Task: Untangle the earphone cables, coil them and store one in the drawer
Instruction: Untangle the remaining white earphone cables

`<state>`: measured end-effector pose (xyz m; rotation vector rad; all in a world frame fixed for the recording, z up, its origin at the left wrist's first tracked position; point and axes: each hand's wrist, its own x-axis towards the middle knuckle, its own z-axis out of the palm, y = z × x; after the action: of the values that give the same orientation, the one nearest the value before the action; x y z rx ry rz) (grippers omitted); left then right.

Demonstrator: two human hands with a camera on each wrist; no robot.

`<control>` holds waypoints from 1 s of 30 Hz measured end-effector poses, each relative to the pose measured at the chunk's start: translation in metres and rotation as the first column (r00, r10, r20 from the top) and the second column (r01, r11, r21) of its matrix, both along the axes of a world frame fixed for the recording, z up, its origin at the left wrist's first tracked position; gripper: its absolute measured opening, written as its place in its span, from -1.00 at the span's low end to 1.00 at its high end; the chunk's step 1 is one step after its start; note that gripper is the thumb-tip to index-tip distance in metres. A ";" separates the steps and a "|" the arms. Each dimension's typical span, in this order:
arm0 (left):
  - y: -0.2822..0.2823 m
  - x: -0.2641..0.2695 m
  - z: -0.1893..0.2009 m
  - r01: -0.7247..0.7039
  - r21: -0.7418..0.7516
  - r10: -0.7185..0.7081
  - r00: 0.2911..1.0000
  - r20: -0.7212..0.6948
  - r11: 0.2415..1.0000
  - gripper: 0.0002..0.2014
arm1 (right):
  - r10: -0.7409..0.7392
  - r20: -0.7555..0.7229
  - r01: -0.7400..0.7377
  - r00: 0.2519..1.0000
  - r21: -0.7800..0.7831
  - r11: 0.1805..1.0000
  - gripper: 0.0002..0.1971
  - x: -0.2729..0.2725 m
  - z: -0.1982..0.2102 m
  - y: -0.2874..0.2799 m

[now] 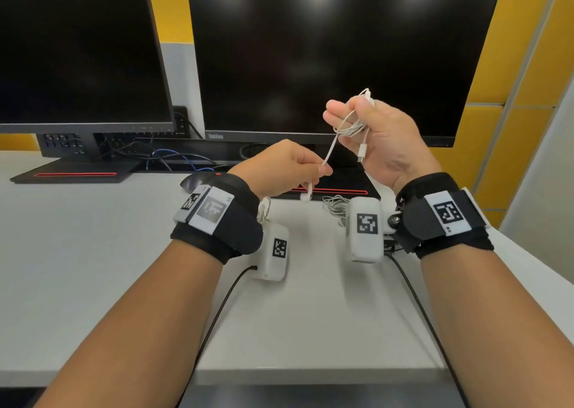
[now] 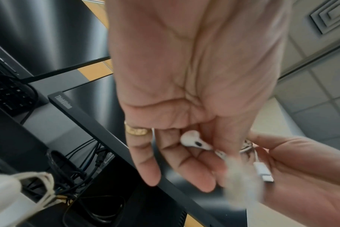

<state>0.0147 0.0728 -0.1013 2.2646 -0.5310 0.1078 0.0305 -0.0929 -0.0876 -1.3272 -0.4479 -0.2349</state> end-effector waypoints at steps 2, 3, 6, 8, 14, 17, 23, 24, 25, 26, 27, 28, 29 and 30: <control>0.000 0.000 0.000 0.011 0.037 -0.012 0.999 0.038 0.999 -0.81 | -0.158 0.081 0.172 0.984 -0.216 0.961 -0.81 0.006 -0.004 0.000; 0.000 0.001 0.000 0.008 0.036 -0.010 0.997 0.076 0.999 -0.82 | -0.214 0.132 0.247 0.968 -0.331 0.911 -0.79 0.008 -0.006 0.001; 0.000 0.002 0.001 -0.014 -0.057 0.025 0.976 0.214 0.998 -0.79 | -0.228 0.176 0.287 0.958 -0.539 0.791 -0.72 0.007 -0.011 0.010; -0.001 0.002 0.003 -0.044 -0.096 0.071 0.948 0.309 0.994 -0.78 | -0.151 0.087 0.173 0.985 -0.586 0.791 -0.58 0.003 -0.010 0.015; -0.003 0.007 0.001 -0.050 -0.194 0.111 0.941 0.319 0.980 -0.82 | 0.150 -0.272 -0.241 0.951 -0.341 0.909 -0.75 -0.007 -0.004 0.012; -0.003 0.005 0.001 0.004 -0.224 0.070 0.943 0.326 0.975 -0.84 | 0.148 -0.289 -0.228 0.946 -0.264 0.937 -0.76 -0.010 -0.002 0.008; -0.002 0.006 0.000 -0.034 -0.261 0.128 0.928 0.351 0.965 -0.80 | 0.079 -0.242 -0.138 0.967 -0.237 0.962 -0.77 -0.009 -0.002 0.022; -0.002 0.006 0.000 -0.041 -0.265 0.138 0.924 0.356 0.963 -0.80 | 0.062 -0.224 -0.117 0.973 -0.243 0.963 -0.78 -0.008 -0.003 0.025; -0.003 0.006 0.001 -0.045 -0.267 0.144 0.921 0.362 0.963 -0.81 | 0.051 -0.209 -0.103 0.977 -0.244 0.964 -0.78 -0.007 -0.003 0.026; -0.003 0.006 0.001 -0.049 -0.269 0.149 0.918 0.367 0.962 -0.81 | 0.043 -0.189 -0.090 0.981 -0.250 0.964 -0.76 -0.007 -0.003 0.026; -0.003 0.006 0.001 -0.050 -0.270 0.152 0.916 0.371 0.961 -0.82 | 0.034 -0.159 -0.077 0.987 -0.267 0.961 -0.73 -0.007 -0.003 0.025; -0.003 0.006 0.001 -0.051 -0.273 0.153 0.916 0.370 0.961 -0.82 | 0.029 -0.122 -0.063 0.992 -0.290 0.955 -0.71 -0.006 -0.003 0.023; -0.004 0.006 0.000 -0.049 -0.276 0.153 0.917 0.368 0.960 -0.83 | 0.024 -0.088 -0.050 0.996 -0.307 0.950 -0.71 -0.006 -0.004 0.022; -0.004 0.006 0.000 -0.049 -0.277 0.153 0.918 0.367 0.960 -0.84 | 0.017 -0.069 -0.038 0.997 -0.309 0.950 -0.74 -0.005 -0.004 0.021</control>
<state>0.0211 0.0685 -0.1010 2.0125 -0.5630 0.6519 0.0257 -0.0723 -0.0917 -1.6313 -0.4601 -0.0986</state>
